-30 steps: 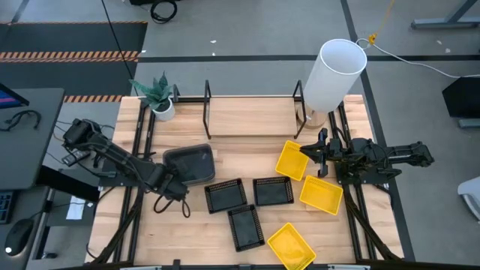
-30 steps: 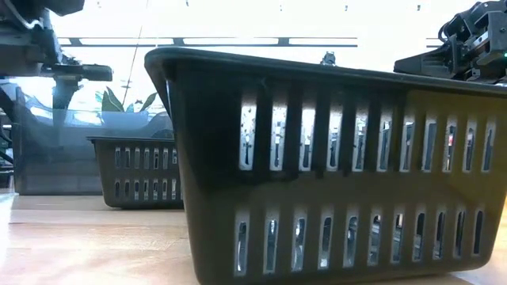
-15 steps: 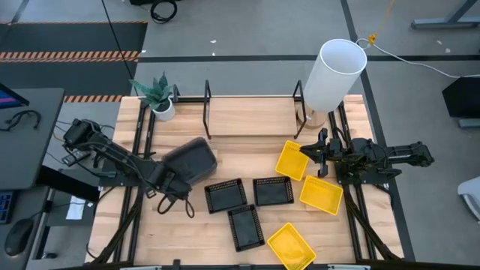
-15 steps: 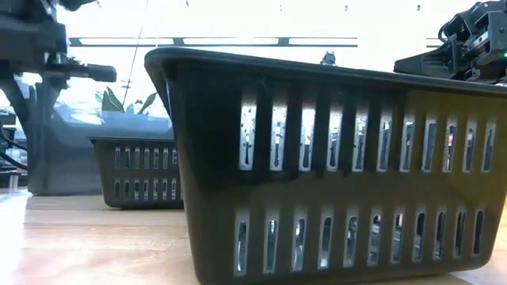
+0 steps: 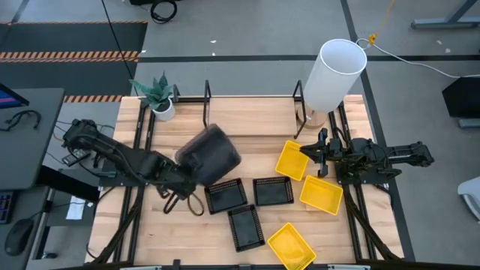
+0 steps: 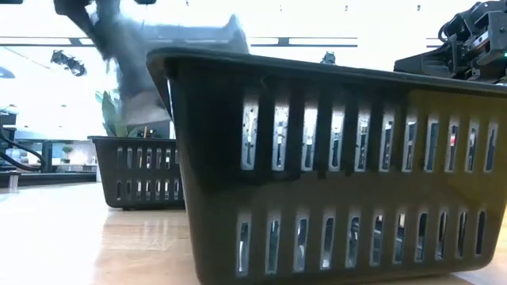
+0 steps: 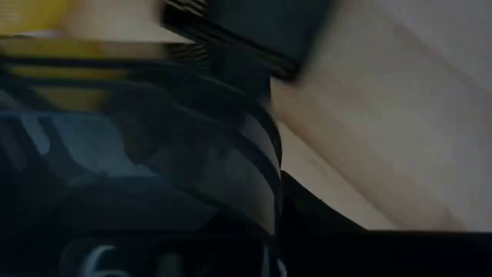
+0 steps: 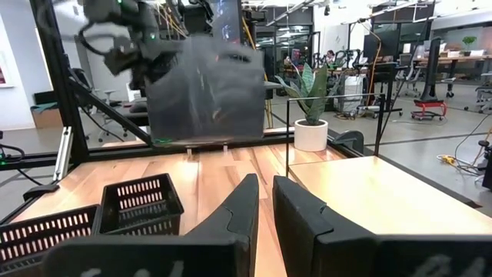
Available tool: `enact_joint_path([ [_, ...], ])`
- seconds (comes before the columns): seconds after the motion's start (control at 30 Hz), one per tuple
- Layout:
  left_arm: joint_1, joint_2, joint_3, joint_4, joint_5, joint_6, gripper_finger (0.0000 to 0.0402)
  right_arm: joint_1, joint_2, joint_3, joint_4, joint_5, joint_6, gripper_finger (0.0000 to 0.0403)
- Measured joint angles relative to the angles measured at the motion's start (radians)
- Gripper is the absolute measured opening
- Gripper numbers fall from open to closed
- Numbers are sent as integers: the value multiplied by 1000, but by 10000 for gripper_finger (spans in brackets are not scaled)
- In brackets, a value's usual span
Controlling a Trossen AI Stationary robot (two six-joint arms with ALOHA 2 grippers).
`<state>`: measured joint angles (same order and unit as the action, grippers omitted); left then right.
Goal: Stack baskets on shelf by color
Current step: Put the stacked black bins on the shelf
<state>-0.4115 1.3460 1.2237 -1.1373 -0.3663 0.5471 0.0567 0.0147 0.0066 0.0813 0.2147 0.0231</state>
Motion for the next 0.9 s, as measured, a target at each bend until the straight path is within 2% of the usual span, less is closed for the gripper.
enact_joint_path([
  [0.17,98,1,24,188,-8,-74,14,0,0,0,0,0,0,45],
  [0.4,206,4,23,290,27,-167,14,0,0,0,-1,0,0,45],
  [0.9,243,4,23,543,22,-286,14,0,0,0,-1,0,0,45],
])
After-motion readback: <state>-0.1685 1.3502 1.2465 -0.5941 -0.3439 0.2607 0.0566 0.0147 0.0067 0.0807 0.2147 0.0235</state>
